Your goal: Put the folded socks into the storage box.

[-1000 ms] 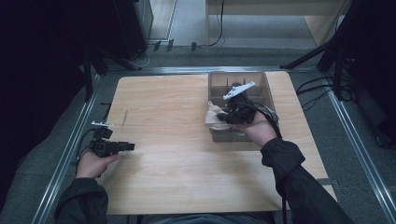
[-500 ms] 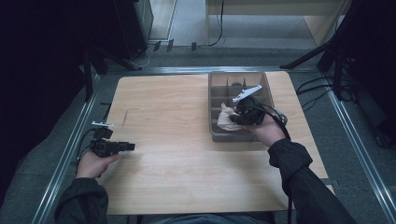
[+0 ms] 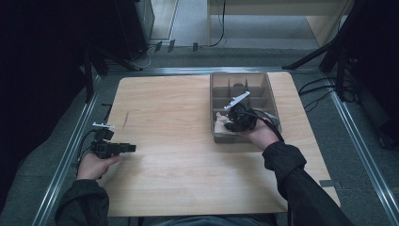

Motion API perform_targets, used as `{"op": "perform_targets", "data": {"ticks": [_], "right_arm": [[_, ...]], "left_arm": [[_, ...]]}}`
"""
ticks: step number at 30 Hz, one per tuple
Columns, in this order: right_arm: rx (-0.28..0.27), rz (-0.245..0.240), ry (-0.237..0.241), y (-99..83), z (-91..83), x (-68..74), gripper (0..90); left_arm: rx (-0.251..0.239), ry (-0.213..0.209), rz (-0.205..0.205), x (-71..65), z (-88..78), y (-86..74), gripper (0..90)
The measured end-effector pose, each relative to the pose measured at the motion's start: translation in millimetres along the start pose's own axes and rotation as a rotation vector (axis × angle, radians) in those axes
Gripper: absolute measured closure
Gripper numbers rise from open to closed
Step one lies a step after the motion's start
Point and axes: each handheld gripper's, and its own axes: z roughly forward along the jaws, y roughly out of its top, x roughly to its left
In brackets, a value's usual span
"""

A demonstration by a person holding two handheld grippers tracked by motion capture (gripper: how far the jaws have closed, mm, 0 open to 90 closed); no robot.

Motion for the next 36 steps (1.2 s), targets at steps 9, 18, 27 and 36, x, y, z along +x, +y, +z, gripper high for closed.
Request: {"op": "perform_targets", "data": {"ticks": [9,18,27,36], "right_arm": [[0.040,-0.006,0.020,4.8,10.2,2.3,73.8],[0.064,0.009,0.044,5.2,17.8,1.0,73.6],[0.064,0.015,0.057,3.1,20.2,0.0,71.9],[0.027,0.056,0.087,3.0,7.8,-8.6,54.2]], "left_arm": [[-0.001,-0.002,0.000,-0.1,0.0,0.1,54.8],[-0.001,-0.003,-0.001,0.1,0.1,0.2,54.7],[-0.002,0.000,-0.003,0.5,0.0,0.1,54.6],[-0.003,-0.002,-0.004,0.6,-0.1,0.0,54.4]]}}
